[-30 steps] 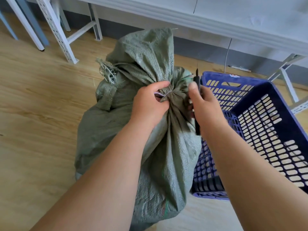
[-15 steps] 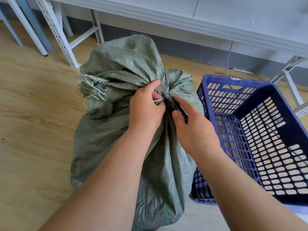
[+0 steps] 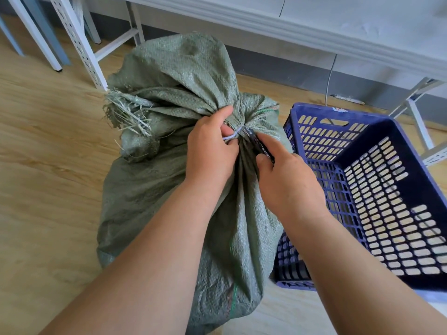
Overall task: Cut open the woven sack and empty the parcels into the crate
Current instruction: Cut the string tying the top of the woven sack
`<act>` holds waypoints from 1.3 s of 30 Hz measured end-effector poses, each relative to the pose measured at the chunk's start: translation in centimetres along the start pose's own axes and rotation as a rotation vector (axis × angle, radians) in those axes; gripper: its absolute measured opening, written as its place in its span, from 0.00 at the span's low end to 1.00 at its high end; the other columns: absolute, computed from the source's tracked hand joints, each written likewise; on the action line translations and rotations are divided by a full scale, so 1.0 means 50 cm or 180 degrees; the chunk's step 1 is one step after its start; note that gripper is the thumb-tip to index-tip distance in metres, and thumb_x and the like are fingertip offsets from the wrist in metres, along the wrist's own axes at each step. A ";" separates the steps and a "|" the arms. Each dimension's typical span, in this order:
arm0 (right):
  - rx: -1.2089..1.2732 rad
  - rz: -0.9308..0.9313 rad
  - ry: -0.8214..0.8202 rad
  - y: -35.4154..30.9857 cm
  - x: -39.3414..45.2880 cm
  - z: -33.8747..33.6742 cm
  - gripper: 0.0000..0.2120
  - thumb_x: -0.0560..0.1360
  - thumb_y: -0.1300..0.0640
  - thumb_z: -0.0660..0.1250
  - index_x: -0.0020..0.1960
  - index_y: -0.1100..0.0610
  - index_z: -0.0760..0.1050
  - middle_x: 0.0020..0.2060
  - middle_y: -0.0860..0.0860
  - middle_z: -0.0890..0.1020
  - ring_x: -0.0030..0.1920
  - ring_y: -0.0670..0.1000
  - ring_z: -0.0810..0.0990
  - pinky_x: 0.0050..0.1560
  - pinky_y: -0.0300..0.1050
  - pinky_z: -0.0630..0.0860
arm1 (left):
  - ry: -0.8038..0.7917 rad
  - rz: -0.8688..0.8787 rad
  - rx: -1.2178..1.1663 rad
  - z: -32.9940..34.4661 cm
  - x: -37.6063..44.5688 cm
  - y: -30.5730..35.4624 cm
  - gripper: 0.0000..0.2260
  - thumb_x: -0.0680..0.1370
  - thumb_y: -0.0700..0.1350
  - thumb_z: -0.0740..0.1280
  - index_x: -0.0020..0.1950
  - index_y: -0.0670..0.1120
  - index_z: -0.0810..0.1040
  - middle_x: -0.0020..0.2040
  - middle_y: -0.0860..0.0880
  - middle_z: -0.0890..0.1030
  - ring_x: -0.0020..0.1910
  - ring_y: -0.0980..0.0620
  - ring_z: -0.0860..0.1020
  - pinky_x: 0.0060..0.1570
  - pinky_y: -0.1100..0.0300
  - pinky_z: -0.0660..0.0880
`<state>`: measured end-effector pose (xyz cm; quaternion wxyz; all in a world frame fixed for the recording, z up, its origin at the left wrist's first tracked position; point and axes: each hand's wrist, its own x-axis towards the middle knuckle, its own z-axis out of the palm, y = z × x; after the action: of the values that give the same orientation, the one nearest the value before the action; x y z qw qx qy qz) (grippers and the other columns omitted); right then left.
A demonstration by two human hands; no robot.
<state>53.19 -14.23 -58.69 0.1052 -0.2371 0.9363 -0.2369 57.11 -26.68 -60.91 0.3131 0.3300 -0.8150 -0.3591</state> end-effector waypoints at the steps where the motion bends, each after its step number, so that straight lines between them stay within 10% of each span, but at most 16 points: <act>1: -0.0028 0.0006 0.0002 -0.001 0.000 0.000 0.20 0.81 0.46 0.52 0.70 0.30 0.57 0.55 0.52 0.75 0.47 0.56 0.73 0.42 0.48 0.66 | -0.0001 0.0011 0.0002 0.000 0.000 -0.001 0.26 0.70 0.36 0.69 0.67 0.53 0.75 0.43 0.55 0.77 0.44 0.56 0.75 0.48 0.72 0.65; 23: 0.0404 -0.0197 -0.0132 -0.007 0.017 0.001 0.19 0.81 0.47 0.54 0.70 0.34 0.62 0.57 0.49 0.80 0.56 0.56 0.78 0.54 0.51 0.75 | 0.0010 -0.0113 -0.0134 -0.005 0.005 0.005 0.26 0.71 0.37 0.69 0.67 0.54 0.75 0.45 0.56 0.78 0.45 0.56 0.76 0.49 0.71 0.67; 29: 0.1486 -0.0261 -0.0480 0.005 0.043 -0.006 0.17 0.81 0.54 0.57 0.68 0.43 0.72 0.34 0.39 0.72 0.33 0.38 0.68 0.36 0.35 0.64 | -0.0337 -0.0613 -0.0786 -0.014 0.012 0.001 0.24 0.71 0.39 0.71 0.65 0.53 0.77 0.44 0.58 0.80 0.45 0.57 0.79 0.50 0.66 0.73; 39: 0.2682 0.0235 -0.1170 0.015 0.044 -0.011 0.14 0.82 0.53 0.57 0.64 0.42 0.74 0.30 0.53 0.71 0.24 0.48 0.65 0.22 0.37 0.60 | -0.0601 -0.0495 0.0075 -0.027 0.014 -0.002 0.18 0.73 0.48 0.69 0.64 0.52 0.78 0.57 0.51 0.81 0.55 0.52 0.78 0.52 0.65 0.70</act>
<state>50.80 -14.51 -58.77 0.3650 -0.1782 0.7320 -0.5470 57.74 -27.76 -60.10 0.2022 0.3606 -0.8169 -0.4022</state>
